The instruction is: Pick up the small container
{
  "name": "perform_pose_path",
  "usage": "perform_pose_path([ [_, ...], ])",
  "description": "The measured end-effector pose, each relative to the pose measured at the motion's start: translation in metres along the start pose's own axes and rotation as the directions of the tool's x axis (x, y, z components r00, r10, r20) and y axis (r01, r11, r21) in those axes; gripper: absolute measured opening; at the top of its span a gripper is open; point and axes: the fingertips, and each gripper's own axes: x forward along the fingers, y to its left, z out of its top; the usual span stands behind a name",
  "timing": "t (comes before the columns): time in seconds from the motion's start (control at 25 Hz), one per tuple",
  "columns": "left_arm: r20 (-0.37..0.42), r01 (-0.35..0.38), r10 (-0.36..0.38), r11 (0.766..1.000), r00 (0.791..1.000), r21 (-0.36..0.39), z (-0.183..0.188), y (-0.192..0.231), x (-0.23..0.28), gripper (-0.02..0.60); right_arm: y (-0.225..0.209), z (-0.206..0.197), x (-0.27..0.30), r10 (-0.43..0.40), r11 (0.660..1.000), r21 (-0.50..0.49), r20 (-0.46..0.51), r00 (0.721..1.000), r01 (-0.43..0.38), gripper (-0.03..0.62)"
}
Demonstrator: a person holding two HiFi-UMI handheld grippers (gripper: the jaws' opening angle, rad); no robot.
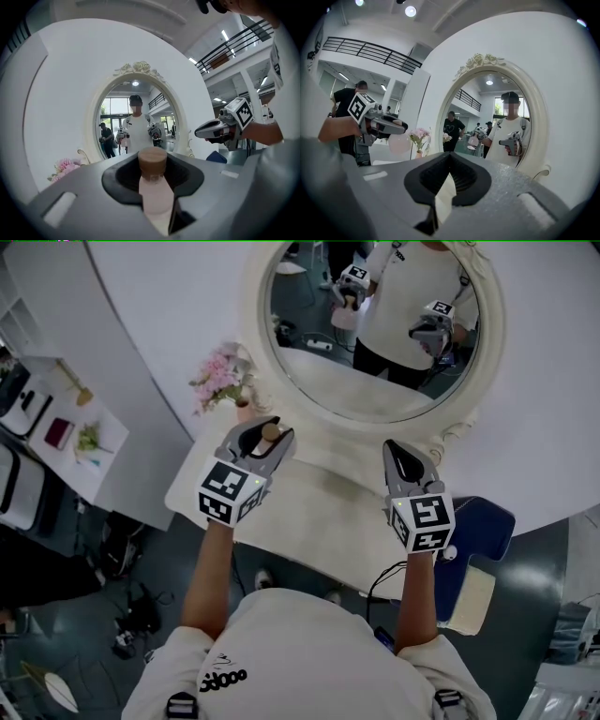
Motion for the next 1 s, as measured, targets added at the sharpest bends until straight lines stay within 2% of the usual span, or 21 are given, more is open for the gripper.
perform_pose_path([
  [0.52,-0.001,-0.021,0.021,1.000,1.000,0.018,0.011,-0.005,-0.018,0.140,0.020,0.011,-0.001,0.063,0.997,-0.039,0.000,0.998,-0.063,0.003],
  [1.0,-0.002,-0.011,0.011,1.000,1.000,0.010,0.009,-0.006,-0.018,0.140,0.020,0.010,0.001,0.059,0.998,-0.033,-0.009,0.998,-0.059,0.002],
])
